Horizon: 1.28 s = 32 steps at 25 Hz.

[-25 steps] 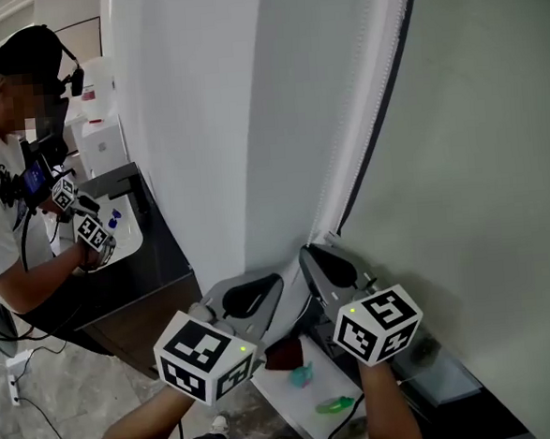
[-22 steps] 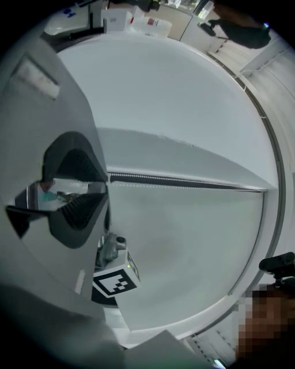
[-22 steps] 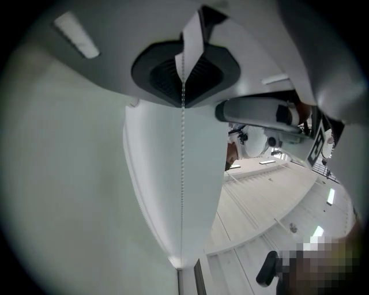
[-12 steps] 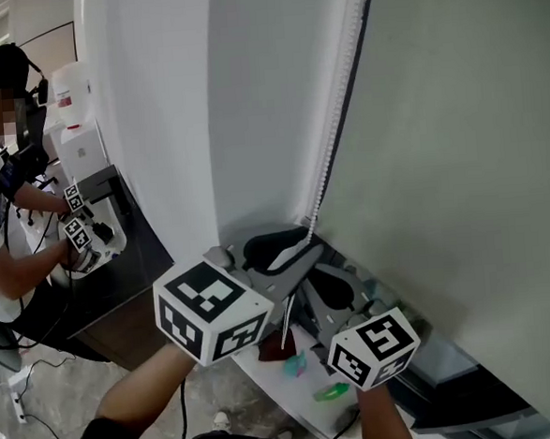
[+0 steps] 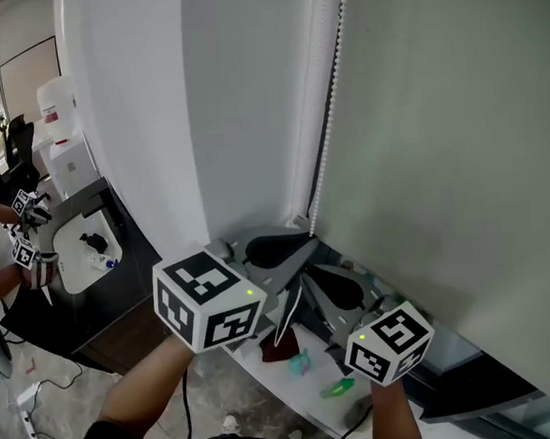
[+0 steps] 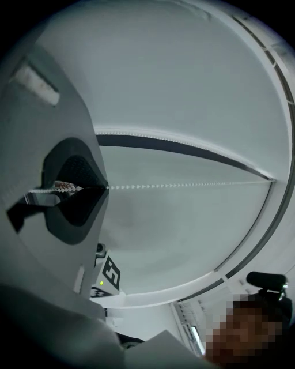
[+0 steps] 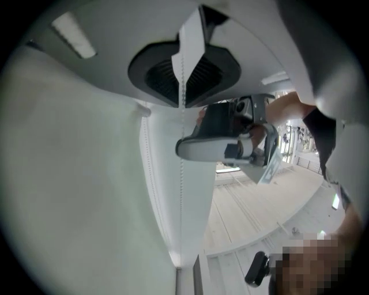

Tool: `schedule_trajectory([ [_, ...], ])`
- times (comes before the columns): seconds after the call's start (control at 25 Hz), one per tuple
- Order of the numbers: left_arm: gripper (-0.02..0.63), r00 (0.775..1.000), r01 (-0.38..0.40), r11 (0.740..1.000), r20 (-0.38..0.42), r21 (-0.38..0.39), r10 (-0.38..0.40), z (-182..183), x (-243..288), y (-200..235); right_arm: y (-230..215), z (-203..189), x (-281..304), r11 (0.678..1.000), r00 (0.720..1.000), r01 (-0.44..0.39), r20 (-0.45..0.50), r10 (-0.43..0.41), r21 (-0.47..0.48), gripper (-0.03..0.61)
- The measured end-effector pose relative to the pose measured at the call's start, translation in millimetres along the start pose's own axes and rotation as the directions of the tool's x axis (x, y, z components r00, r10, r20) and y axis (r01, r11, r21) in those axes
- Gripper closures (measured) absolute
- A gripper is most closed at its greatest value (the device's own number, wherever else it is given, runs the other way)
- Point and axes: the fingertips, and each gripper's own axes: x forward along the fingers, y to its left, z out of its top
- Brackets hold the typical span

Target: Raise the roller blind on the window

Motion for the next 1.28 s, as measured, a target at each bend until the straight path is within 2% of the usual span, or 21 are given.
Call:
schedule_trajectory([
  [0.08,0.601,1.000,-0.003,1.000,-0.003,-0.021,0.003,-8,-4,4,-11,20,-11,0.995,0.998,-0.017,0.067,0.010,0.103,0.511],
  [0.12,0.601,1.000,-0.004,1.000,-0.020,-0.028,0.004,-18,-5,5,-17,34,-16,0.988,0.994,-0.024,0.109,0.008,0.151,0.508],
  [0.2,0.601,0.998,0.004,0.999,-0.067,-0.049,-0.007,-44,-5,2,-22,63,-19,0.983,0.986,-0.036,0.166,0.006,0.180,0.503],
  [0.32,0.601,0.993,0.000,0.997,-0.114,-0.080,-0.009,-84,-4,-3,-9,91,-6,0.993,0.985,-0.062,0.169,0.044,0.099,0.492],
  [0.44,0.601,0.990,-0.012,0.995,-0.144,-0.096,-0.002,-106,-8,1,8,109,14,0.994,0.982,-0.099,0.167,0.092,0.036,0.485],
  [0.56,0.601,0.988,-0.032,0.994,-0.155,-0.101,0.016,-120,-15,8,13,118,30,0.994,0.979,-0.109,0.175,0.104,0.018,0.489],
  [0.72,0.601,0.981,-0.042,0.993,-0.194,-0.107,0.021,-140,-18,7,18,120,38,0.992,0.980,-0.126,0.155,0.126,-0.007,0.532],
  [0.76,0.601,0.979,-0.044,0.993,-0.202,-0.107,0.022,-144,-18,6,19,118,39,0.991,0.980,-0.136,0.147,0.136,-0.014,0.560],
  [0.96,0.600,0.979,-0.054,0.993,-0.204,-0.107,0.032,-148,-26,8,15,114,37,0.992,0.976,-0.126,0.177,0.127,-0.016,0.566],
  [1.04,0.598,0.985,-0.043,0.995,-0.169,-0.090,0.028,-137,-31,3,14,113,34,0.994,0.975,-0.110,0.191,0.113,-0.029,0.568],
  [1.12,0.553,0.999,-0.027,0.993,-0.044,-0.115,0.023,-106,-40,-1,17,111,33,0.993,0.974,-0.103,0.197,0.111,-0.053,0.568],
  [1.2,0.528,0.995,-0.017,0.987,0.091,-0.160,0.031,-66,-49,2,16,105,34,0.994,0.976,-0.092,0.190,0.103,-0.066,0.568],
  [1.28,0.526,0.985,-0.038,0.986,0.160,-0.163,0.064,-29,-57,9,12,88,36,0.994,0.984,-0.082,0.151,0.091,-0.065,0.568],
])
